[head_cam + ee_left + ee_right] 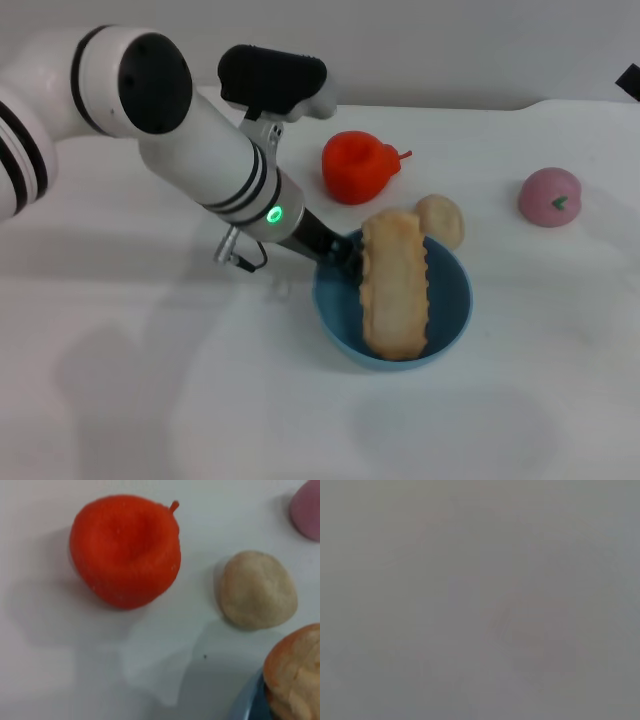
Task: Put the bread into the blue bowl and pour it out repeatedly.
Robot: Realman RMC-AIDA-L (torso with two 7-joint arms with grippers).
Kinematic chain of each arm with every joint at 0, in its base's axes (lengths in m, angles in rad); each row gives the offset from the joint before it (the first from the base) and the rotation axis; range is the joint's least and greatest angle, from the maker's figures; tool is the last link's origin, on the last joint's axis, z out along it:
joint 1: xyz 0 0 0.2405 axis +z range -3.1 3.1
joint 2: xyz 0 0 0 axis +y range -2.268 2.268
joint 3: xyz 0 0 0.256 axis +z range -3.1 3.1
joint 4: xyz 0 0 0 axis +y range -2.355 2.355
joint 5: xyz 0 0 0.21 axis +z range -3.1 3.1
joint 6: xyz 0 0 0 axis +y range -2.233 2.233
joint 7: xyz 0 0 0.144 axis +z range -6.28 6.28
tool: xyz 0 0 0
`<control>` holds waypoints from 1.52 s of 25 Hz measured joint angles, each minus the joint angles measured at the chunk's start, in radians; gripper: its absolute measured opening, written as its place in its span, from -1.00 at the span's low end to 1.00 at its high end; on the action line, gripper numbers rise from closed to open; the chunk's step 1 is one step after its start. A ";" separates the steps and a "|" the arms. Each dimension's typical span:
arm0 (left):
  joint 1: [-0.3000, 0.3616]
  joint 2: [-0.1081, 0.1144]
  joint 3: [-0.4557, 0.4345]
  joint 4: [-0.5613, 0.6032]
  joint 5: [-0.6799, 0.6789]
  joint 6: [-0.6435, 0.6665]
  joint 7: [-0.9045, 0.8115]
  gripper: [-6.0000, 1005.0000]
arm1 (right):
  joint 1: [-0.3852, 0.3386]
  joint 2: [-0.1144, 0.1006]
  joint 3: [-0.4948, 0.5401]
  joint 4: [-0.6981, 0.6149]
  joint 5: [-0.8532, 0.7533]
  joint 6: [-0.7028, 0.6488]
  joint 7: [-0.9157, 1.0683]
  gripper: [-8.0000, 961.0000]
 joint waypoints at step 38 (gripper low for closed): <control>0.551 0.008 0.118 0.174 0.019 1.342 0.371 0.56 | -0.013 -0.004 0.197 0.112 0.000 0.104 -0.065 -0.11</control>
